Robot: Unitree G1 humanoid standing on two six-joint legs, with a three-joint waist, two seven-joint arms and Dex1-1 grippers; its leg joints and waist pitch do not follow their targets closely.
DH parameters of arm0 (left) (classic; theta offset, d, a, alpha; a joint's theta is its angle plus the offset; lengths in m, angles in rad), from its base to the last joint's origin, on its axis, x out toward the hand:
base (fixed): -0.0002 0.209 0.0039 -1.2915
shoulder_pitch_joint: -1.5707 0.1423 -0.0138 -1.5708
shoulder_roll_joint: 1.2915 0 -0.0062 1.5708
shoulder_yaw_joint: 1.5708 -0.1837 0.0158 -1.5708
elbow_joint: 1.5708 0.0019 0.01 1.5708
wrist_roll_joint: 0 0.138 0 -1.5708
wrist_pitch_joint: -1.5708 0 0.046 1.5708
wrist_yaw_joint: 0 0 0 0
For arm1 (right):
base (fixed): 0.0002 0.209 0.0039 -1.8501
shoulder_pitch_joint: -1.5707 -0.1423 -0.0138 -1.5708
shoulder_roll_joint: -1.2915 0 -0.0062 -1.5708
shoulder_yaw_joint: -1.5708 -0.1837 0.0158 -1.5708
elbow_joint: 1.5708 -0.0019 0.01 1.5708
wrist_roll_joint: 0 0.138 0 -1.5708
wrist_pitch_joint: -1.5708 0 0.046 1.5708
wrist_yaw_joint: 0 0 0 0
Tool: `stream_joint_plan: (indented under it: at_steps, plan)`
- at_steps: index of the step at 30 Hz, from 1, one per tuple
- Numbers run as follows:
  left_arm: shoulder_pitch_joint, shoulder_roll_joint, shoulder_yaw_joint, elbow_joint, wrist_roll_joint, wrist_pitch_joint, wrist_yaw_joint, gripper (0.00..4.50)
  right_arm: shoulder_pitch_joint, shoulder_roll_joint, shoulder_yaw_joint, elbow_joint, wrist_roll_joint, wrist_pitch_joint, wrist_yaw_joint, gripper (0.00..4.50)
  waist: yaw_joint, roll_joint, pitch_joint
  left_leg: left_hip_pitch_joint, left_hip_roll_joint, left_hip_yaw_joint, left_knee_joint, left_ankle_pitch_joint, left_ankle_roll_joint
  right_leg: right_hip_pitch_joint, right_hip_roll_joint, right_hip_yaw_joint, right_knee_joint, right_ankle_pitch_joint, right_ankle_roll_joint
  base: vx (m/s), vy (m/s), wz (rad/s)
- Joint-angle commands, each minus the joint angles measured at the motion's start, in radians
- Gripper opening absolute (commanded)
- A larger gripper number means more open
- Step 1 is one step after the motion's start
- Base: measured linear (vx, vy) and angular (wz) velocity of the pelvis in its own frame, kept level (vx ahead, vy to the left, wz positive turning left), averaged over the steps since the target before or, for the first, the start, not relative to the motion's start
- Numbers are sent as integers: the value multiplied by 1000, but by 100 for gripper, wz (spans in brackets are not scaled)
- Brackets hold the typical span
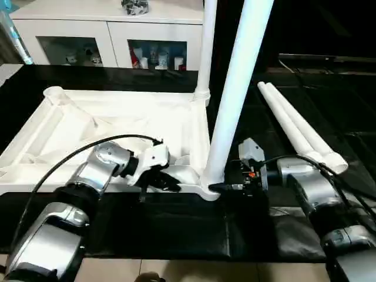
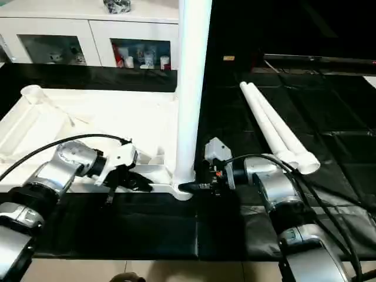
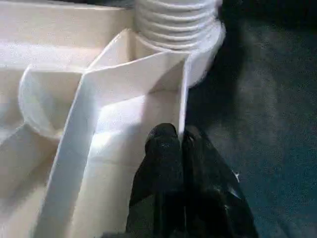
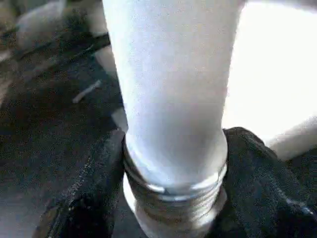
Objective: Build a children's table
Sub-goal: Rotate leg to tighten
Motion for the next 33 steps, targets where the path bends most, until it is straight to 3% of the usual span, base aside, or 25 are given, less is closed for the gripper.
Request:
stream_joint_plan:
  at_steps: [1, 3, 4, 5, 8, 12, 15, 19, 21, 22, 24, 26, 27, 28, 29, 30, 33]
  plan:
    - [-36, -107, 82, -82, -79, 126, 218, 0, 45, 83, 50, 10, -15, 64, -152, 272, -15, 1, -68, 16, 73, -32, -75, -205, 8, 57, -126, 66, -81, -325, -149, 0, 0, 0]
    - [-30, -142, 87, -116, -77, 164, 268, 0, 34, 120, 42, 41, -27, 53, -229, 272, -25, -2, -60, 17, 56, -24, -70, -212, 20, 54, -119, 63, -101, -417, -112, 0, 0, 0]
    - [-30, -142, 87, -116, -77, 164, 268, 0, 34, 120, 42, 41, -27, 53, -229, 272, -26, 4, -59, 21, 54, -23, -69, -220, 23, 52, -122, 64, -105, -451, -104, 0, 0, 0]
    - [-27, -173, 85, -140, -71, 187, 298, 0, 11, 158, 31, 74, -20, 50, -275, 272, -39, 7, -54, 20, 45, -26, -68, -245, 34, 54, -120, 54, -124, -560, -55, 0, 0, 0]
    - [-22, -184, 66, -148, -47, 187, 305, 0, -16, 189, 32, 91, -16, 43, -279, 272, -50, 7, -57, 21, 39, -27, -67, -240, 45, 51, -114, 48, -137, -592, -10, 0, 0, 0]
    - [-3, -160, 43, -170, 1, 199, 321, 0, -14, 219, 20, 61, -24, 64, -318, 272, -62, 11, -59, 18, 52, -35, -78, -252, 45, 52, -111, 50, -124, -516, -32, 0, 0, 0]
    - [16, -135, 43, -195, 0, 218, 319, 0, -4, 201, 33, 51, -40, 18, -319, 342, -68, 11, -62, 16, 57, -36, -80, -253, 47, 54, -114, 57, -112, -444, -70, 0, 0, 0]
    - [33, -78, 35, -182, 15, 170, 297, 0, 27, 159, 23, 4, -21, 9, -265, 386, -68, 3, -65, 10, 54, -30, -78, -202, 69, 59, -113, 63, -103, -370, -89, 0, 0, 0]
    - [40, -61, 36, -178, 18, 150, 280, 0, 40, 138, 22, -18, -26, 5, -249, 390, -69, 5, -66, 6, 54, -31, -78, -182, 76, 63, -113, 62, -98, -346, -91, 0, 0, 0]
    - [42, -48, 36, -174, 21, 138, 266, 0, 45, 120, 19, -26, -34, -7, -242, 395, -72, 0, -66, 5, 55, -29, -77, -175, 80, 63, -113, 63, -99, -341, -89, 0, 0, 0]
    - [47, -17, 32, -163, 27, 104, 233, 0, 50, 78, 3, -41, -30, -23, -211, 420, -71, 3, -69, 3, 54, -29, -74, -147, 84, 65, -114, 64, -93, -314, -100, 0, 0, 0]
    - [49, -5, 30, -160, 26, 93, 219, 0, 50, 57, -7, -48, -25, -11, -199, 434, -71, 0, -75, -2, 56, -29, -70, -108, 94, 66, -110, 65, -81, -243, -115, 0, 0, 0]
    - [53, 8, 27, -160, 20, 80, 194, 0, 50, 31, -13, -56, -17, -3, -175, 440, -72, -5, -76, 0, 59, -26, -67, -86, 105, 59, -108, 67, -76, -190, -132, 0, 0, 0]
    - [62, 33, 13, -160, 16, 47, 147, 0, 48, -11, -19, -67, -1, -10, -114, 446, -68, 0, -76, -3, 57, -26, -65, -84, 114, 61, -110, 66, -75, -178, -141, 0, 0, 0]
    - [64, 36, 11, -160, 15, 42, 142, 0, 48, -16, -20, -69, 2, -11, -106, 446, -64, 0, -75, -4, 57, -24, -63, -90, 121, 61, -110, 65, -75, -183, -138, 0, 0, 0]
    - [75, 57, -6, -165, 12, 19, 94, 0, 41, -47, -27, -78, 18, -10, -57, 446, -64, -9, -74, -4, 58, -22, -64, -90, 124, 61, -109, 65, -76, -187, -134, 0, 0, 0]
    - [84, 81, -28, -163, 19, -21, 55, 0, 33, -77, -25, -93, 33, 3, -10, 446, -57, -4, -71, -2, 59, -22, -64, -103, 122, 57, -108, 64, -78, -226, -118, 0, 0, 0]
